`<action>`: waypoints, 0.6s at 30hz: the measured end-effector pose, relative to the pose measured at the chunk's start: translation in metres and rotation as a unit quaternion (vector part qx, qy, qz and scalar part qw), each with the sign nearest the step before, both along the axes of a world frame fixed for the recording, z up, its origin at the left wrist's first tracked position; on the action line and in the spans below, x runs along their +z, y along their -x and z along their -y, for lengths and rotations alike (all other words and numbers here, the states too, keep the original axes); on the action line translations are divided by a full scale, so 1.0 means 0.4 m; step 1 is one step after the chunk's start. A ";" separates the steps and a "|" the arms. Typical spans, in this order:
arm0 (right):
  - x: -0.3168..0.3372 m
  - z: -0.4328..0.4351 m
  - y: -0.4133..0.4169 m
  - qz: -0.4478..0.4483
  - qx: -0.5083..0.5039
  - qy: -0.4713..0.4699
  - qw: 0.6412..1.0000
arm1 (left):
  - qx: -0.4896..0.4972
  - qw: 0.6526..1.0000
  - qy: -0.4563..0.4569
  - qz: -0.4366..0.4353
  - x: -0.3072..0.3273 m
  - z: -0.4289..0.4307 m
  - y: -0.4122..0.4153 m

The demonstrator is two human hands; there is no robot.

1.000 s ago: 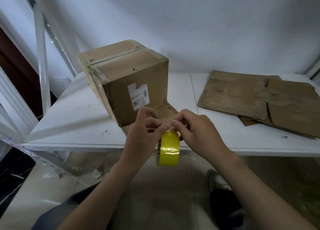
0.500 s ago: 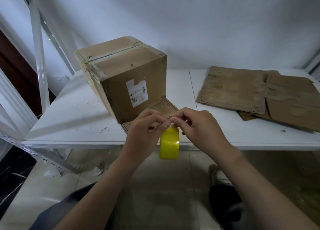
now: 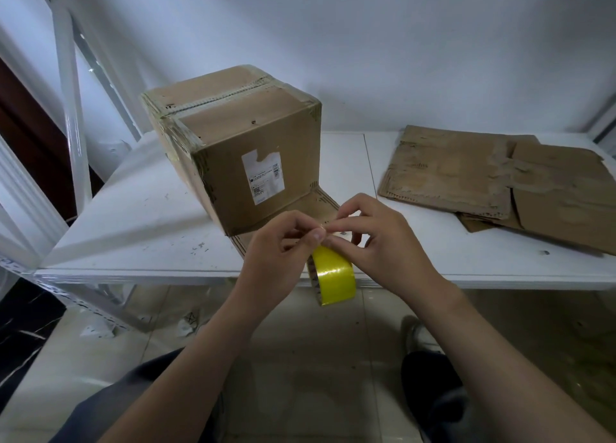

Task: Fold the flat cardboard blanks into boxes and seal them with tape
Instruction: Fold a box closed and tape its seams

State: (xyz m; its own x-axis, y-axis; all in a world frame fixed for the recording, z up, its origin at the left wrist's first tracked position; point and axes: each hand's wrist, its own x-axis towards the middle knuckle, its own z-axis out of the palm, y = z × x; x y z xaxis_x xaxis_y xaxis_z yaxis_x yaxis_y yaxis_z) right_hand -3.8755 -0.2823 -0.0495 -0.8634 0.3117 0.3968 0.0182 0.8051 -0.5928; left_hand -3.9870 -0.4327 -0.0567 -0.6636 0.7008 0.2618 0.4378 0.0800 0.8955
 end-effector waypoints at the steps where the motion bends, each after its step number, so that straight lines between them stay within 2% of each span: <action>1: -0.001 -0.001 0.002 -0.001 0.002 0.011 1.000 | -0.004 1.000 0.002 -0.007 0.001 0.000 0.000; 6: 0.007 0.006 0.010 -0.002 -0.027 0.073 0.997 | 0.049 0.998 0.001 -0.032 -0.001 -0.007 -0.003; 11: 0.003 0.010 0.018 -0.022 -0.073 0.069 0.995 | 0.087 0.989 0.031 0.113 -0.010 -0.022 -0.035; 13: 0.003 0.009 0.016 -0.029 -0.082 0.073 0.994 | 0.071 0.982 0.036 0.170 -0.007 -0.021 -0.030; 15: 0.002 0.014 0.016 -0.026 -0.076 0.088 0.993 | 0.037 0.979 0.051 0.193 -0.009 -0.020 -0.026; 18: -0.002 0.014 0.021 -0.025 -0.092 0.108 0.990 | 0.009 0.983 0.053 0.173 -0.015 -0.023 -0.032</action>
State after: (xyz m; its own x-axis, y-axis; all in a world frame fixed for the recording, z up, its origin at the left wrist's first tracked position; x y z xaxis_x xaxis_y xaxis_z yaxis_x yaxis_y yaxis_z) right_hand -3.8840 -0.2879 -0.0503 -0.7651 0.5445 0.3437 0.1197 0.6447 -0.7550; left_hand -3.9743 -0.4235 -0.0627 -0.7127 0.6993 -0.0552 0.1063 0.1855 0.9769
